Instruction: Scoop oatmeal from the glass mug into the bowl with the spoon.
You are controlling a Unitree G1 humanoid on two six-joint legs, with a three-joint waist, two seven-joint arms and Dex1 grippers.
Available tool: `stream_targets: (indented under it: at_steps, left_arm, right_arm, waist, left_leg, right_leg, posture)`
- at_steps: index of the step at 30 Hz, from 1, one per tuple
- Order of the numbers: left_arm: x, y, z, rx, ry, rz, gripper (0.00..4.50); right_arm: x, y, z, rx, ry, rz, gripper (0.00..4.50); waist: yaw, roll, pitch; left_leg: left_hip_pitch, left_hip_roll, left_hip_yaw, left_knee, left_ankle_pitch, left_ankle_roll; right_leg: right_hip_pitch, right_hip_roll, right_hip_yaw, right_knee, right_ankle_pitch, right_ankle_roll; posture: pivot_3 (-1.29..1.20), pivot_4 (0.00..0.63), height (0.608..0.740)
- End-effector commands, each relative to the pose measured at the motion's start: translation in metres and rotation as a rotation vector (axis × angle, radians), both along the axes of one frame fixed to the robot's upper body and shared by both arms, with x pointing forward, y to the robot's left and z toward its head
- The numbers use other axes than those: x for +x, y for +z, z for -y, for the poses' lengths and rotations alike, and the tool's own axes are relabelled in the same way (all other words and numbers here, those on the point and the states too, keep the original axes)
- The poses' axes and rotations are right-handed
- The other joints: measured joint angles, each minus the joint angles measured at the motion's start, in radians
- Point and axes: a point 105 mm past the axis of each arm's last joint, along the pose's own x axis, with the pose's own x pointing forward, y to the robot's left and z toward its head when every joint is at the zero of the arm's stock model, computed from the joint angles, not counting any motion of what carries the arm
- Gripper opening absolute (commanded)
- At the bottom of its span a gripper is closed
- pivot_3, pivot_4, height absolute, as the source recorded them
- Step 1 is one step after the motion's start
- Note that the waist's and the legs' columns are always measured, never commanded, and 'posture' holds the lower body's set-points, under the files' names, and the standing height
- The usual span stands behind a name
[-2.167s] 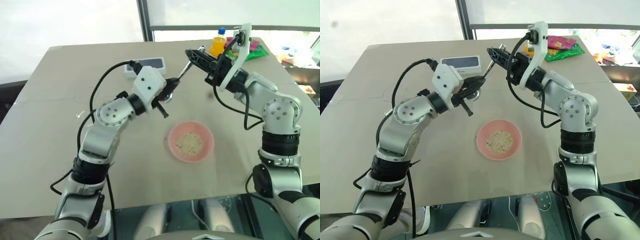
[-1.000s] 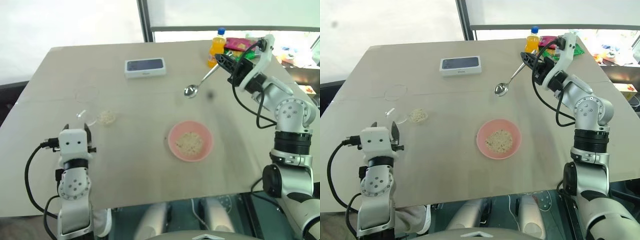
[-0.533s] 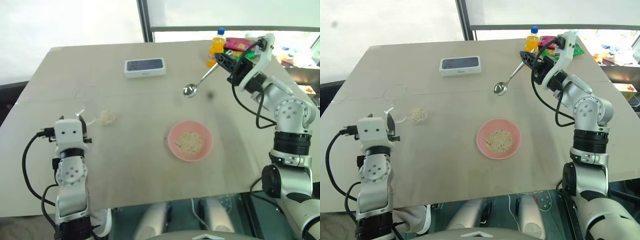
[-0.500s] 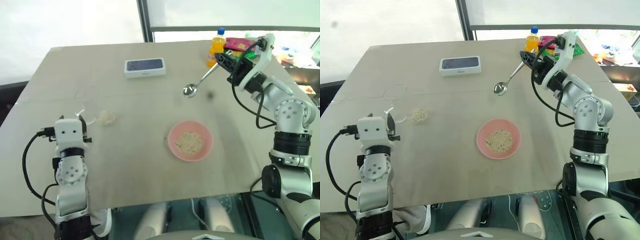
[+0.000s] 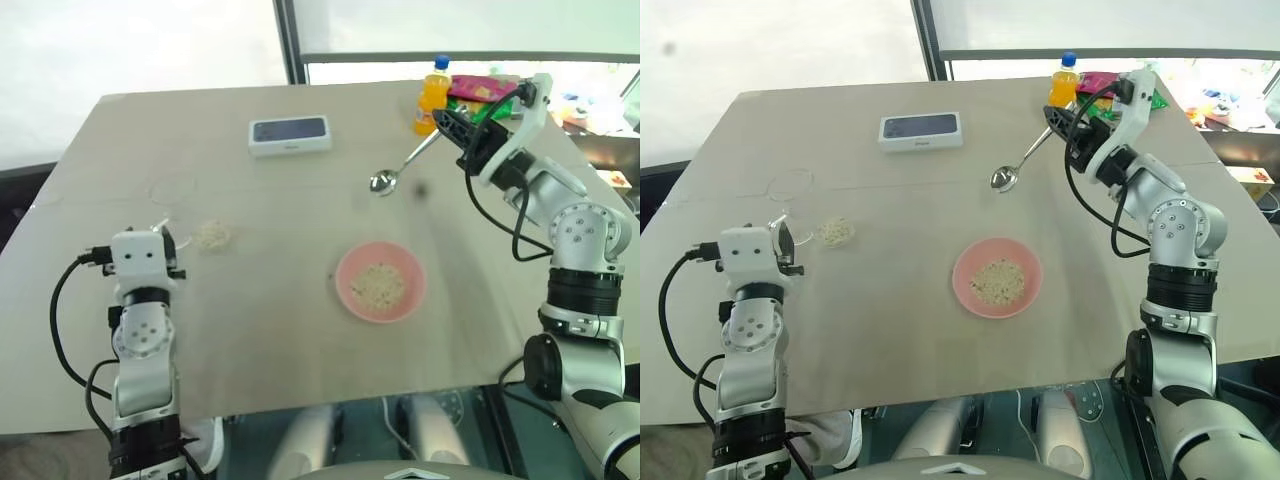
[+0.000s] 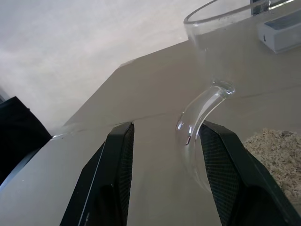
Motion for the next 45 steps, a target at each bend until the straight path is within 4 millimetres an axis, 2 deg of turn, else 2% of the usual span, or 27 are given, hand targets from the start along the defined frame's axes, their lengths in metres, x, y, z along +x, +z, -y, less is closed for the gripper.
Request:
stream_targets:
  at_steps: [1,3,11,16,24,30,33,38,45]
  left_arm:
    - [0.003,0.009,-0.001,0.009,0.003,0.04,0.99]
    - [0.005,0.007,-0.001,0.005,0.0,0.034,0.09]
    - [0.014,0.003,-0.003,0.007,-0.017,0.019,0.09]
    - [0.028,0.011,0.012,0.03,-0.106,0.028,0.09]
    - [0.085,0.045,0.086,0.161,-0.433,0.031,0.09]
    - [0.116,0.068,0.129,0.323,-0.593,0.069,0.09]
    - [0.124,0.077,0.144,0.354,-0.646,0.102,0.09]
    - [0.126,0.078,0.162,0.396,-0.755,0.112,0.09]
    - [0.122,0.073,0.18,0.335,-0.944,0.084,0.09]
  right_arm:
    - [-0.008,0.018,0.004,0.021,-0.012,0.08,0.0]
    - [-0.007,0.017,0.004,0.02,-0.014,0.08,0.0]
    - [-0.008,0.016,0.004,0.02,-0.021,0.081,0.0]
    - [-0.009,0.029,0.001,0.022,-0.014,0.114,0.0]
    - [-0.025,0.082,-0.054,-0.026,0.157,0.282,0.0]
    - [-0.029,0.105,-0.08,-0.023,0.226,0.373,0.0]
    - [-0.024,0.096,-0.083,-0.098,0.231,0.397,0.0]
    - [-0.014,0.067,-0.083,-0.276,0.22,0.425,0.0]
    - [-0.004,0.029,-0.099,-0.466,0.224,0.482,0.0]
  waist:
    - [0.0,0.0,0.0]
    - [0.0,0.0,0.0]
    - [-0.001,0.0,0.0]
    - [-0.001,0.0,0.0]
    - [0.0,0.001,0.0]
    - [-0.007,0.001,0.0]
    - [-0.009,0.0,0.0]
    - [-0.012,0.0,0.0]
    - [-0.03,0.0,0.0]
  left_leg:
    - [0.0,0.0,0.0,0.0,0.0,0.0]
    - [0.0,0.0,0.0,0.0,0.0,0.0]
    - [0.0,0.0,0.0,0.0,0.0,0.0]
    - [0.0,0.0,0.0,0.0,0.0,0.0]
    - [-0.001,-0.001,-0.001,0.001,0.0,0.0]
    - [-0.006,-0.001,-0.001,0.001,0.003,-0.004]
    - [-0.018,-0.002,-0.001,0.004,0.004,-0.005]
    - [-0.019,-0.003,0.001,0.004,0.004,-0.005]
    - [-0.018,-0.003,0.001,0.005,0.004,-0.005]
  right_leg:
    - [0.0,0.0,0.0,0.0,0.0,0.0]
    - [0.0,0.0,0.0,0.0,0.0,0.0]
    - [0.0,0.0,0.001,0.001,0.0,0.0]
    - [0.0,0.0,0.0,0.001,0.0,0.0]
    - [0.0,0.0,-0.001,0.001,0.0,0.0]
    - [-0.006,0.0,-0.001,0.0,0.0,0.0]
    - [-0.019,-0.001,-0.001,0.004,0.0,0.0]
    - [-0.02,-0.002,-0.001,0.004,0.0,0.0]
    - [-0.02,-0.002,-0.001,0.006,0.0,0.0]
  posture:
    - [0.0,0.15,0.74]
    - [0.0,0.15,0.74]
    - [0.0,0.15,0.74]
    - [0.0,0.15,0.74]
    - [0.0,0.15,0.74]
    - [0.0,0.15,0.74]
    - [0.0,0.15,0.74]
    - [0.0,0.15,0.74]
    - [0.0,0.15,0.74]
